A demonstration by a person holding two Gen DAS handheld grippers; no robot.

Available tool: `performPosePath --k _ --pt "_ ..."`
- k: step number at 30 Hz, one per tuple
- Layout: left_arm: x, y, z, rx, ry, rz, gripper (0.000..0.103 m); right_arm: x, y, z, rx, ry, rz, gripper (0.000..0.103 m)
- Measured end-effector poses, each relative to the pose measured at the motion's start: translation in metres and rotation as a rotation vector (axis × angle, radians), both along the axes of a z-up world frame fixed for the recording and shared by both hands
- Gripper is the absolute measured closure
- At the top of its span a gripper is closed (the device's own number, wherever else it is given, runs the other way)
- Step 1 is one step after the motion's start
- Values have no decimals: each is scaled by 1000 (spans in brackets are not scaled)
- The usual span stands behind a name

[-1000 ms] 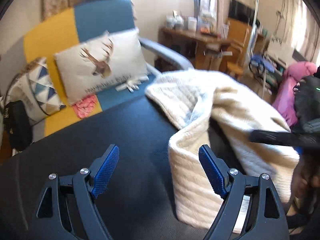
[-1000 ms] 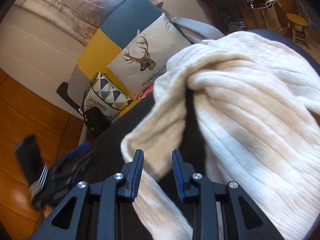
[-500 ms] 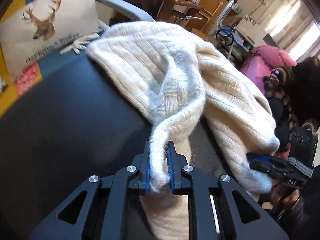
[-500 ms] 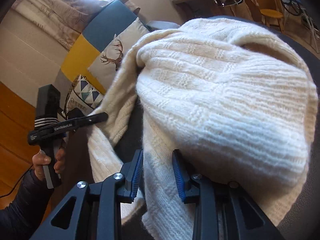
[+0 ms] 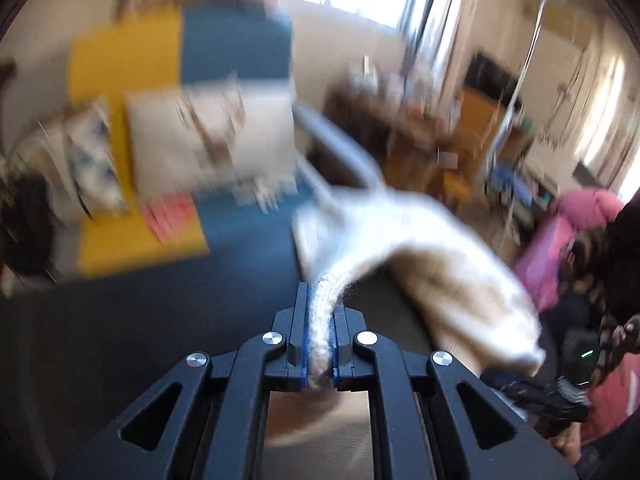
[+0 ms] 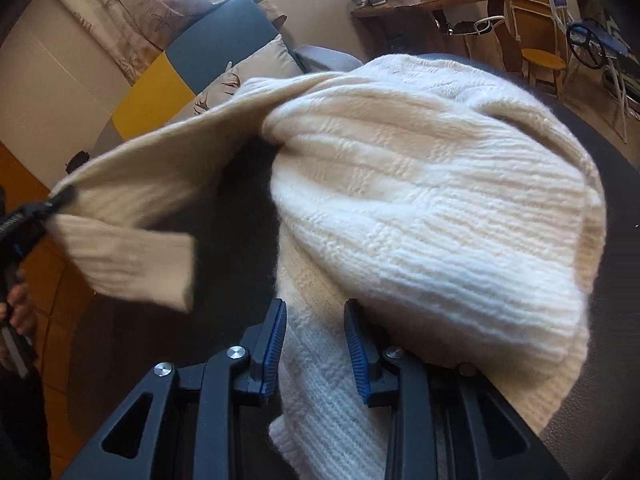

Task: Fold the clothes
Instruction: 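Lift and spread the sweater over the ottoman, then open the right gripper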

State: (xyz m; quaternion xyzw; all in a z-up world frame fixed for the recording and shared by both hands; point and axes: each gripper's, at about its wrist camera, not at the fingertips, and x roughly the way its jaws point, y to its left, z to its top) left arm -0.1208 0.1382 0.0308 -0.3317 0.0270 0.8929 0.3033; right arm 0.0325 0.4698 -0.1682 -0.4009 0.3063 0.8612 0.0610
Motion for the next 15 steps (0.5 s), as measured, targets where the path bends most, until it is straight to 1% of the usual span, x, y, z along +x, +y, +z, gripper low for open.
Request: performPosePath --k 1,3,4,6,7,9,10,12,13,14,15 --pt "6 -19 24 7 40 19 96 8 -1 6 2 6 -7 73" --pt "22 -64 63 4 109 82 96 27 -3 18 7 25 -25 73" --pt "27 -84 72 -3 123 115 96 39 -5 25 11 35 -35 73" --pt "38 -132 75 -30 117 220 96 62 -8 37 25 45 -50 73" --pt "38 -150 69 -37 92 262 96 73 -8 42 30 48 -56 73" --pt "42 -194 31 -106 6 373 96 91 -10 58 40 51 -55 73" --pt "40 -211 15 -116 -33 401 96 98 -11 64 46 44 -44 73" --pt "48 -246 -30 -143 -140 453 96 102 -16 71 68 24 -5 73" --pt "53 -259 -46 -139 -180 474 96 103 -18 75 80 14 14 73" --pt "62 -272 -63 -118 -221 482 96 104 -21 80 98 2 37 73" --pt "70 -279 -70 -107 -228 490 96 101 -25 86 133 -14 68 73"
